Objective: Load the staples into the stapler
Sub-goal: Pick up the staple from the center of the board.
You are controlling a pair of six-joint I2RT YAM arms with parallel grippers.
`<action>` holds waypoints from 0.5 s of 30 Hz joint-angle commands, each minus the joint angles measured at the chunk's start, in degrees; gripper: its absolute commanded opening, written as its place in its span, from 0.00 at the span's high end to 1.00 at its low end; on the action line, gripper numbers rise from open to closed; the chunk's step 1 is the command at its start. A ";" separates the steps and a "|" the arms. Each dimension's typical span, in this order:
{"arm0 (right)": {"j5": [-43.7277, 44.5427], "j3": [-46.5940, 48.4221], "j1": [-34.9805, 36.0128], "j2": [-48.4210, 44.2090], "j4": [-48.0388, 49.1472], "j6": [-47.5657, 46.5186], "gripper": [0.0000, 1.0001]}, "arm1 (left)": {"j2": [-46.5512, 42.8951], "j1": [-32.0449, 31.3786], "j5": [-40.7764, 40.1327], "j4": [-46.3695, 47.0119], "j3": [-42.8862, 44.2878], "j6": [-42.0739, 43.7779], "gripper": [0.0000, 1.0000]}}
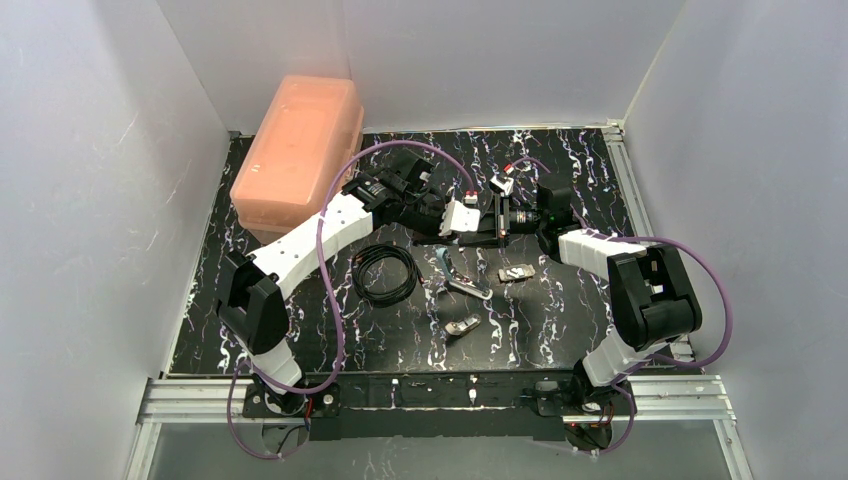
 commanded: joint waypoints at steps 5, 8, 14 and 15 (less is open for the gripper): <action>-0.99 0.64 -0.30 -0.69 2.22 0.18 0.99 | 0.13 0.10 2.13 -0.45 1.83 0.51 0.85; -0.90 0.68 -0.32 -0.69 2.16 0.11 0.95 | 0.12 0.10 2.14 -0.40 1.78 0.41 0.89; -0.62 4.03 -0.44 -1.28 -11.48 -11.35 0.74 | -0.22 0.10 1.98 -0.46 1.33 0.07 0.96; -0.67 5.04 -0.46 -1.55 -14.64 -15.19 0.71 | -0.30 0.12 1.94 -0.43 1.17 0.02 0.97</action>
